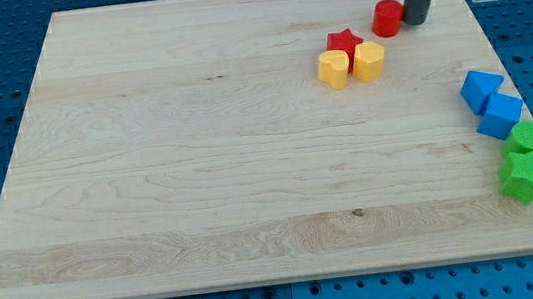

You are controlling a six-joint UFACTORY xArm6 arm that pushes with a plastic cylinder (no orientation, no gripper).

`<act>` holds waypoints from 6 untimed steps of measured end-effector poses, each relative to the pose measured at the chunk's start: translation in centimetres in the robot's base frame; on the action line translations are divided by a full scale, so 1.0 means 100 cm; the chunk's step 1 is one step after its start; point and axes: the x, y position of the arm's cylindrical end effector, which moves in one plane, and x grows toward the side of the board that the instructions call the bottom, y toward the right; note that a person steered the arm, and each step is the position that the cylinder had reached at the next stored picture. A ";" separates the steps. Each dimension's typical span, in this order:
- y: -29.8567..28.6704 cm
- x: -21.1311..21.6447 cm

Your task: Move the red circle close to the red star

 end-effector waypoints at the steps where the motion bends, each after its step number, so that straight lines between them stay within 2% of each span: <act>1: -0.001 0.000; 3: -0.013 -0.001; 6: -0.092 -0.024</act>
